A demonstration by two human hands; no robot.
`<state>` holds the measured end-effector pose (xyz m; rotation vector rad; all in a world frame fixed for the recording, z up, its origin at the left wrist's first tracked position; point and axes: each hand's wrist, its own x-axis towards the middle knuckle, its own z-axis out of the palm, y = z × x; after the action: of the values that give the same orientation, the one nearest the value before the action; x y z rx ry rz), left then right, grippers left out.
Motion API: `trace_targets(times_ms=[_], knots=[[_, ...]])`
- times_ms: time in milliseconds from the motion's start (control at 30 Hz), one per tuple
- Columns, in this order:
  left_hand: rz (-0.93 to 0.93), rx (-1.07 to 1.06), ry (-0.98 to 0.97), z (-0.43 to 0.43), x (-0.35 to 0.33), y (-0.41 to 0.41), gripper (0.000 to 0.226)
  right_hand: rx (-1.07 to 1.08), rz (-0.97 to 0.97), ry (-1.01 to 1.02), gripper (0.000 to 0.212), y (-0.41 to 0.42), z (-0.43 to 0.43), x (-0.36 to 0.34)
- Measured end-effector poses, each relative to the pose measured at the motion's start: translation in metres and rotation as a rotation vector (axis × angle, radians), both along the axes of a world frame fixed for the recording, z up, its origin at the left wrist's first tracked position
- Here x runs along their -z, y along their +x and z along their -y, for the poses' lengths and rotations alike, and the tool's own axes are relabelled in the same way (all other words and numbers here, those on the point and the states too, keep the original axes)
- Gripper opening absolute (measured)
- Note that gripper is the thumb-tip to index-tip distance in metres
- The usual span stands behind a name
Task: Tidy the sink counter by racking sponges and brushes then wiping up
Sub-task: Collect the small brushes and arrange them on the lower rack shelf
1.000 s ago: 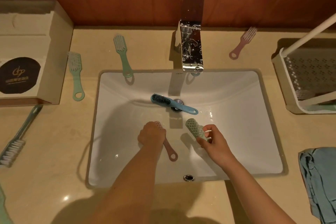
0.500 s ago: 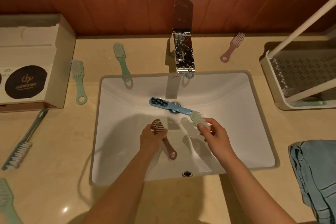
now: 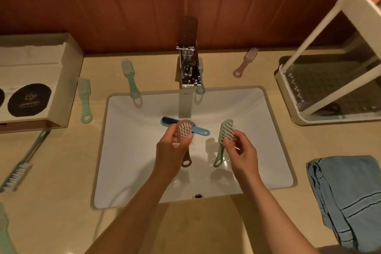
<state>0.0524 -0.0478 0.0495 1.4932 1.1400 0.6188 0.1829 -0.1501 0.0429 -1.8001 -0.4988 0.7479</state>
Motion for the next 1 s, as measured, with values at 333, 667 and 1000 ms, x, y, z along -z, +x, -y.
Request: trace_targets(times_ms=[333, 667, 1000], knots=[[-0.065, 0.050, 0.204, 0.035, -0.024, 0.049, 0.028, 0.066, 0.008, 0.109, 0.034, 0.068, 0.044, -0.030], [0.049, 0.040, 0.182, 0.077, -0.025, 0.109, 0.033, 0.064, 0.115, 0.148, 0.030, 0.163, 0.107, -0.049], [0.011, 0.008, 0.343, 0.100, -0.033, 0.165, 0.054, 0.027, 0.277, 0.002, 0.032, 0.251, 0.129, -0.041]])
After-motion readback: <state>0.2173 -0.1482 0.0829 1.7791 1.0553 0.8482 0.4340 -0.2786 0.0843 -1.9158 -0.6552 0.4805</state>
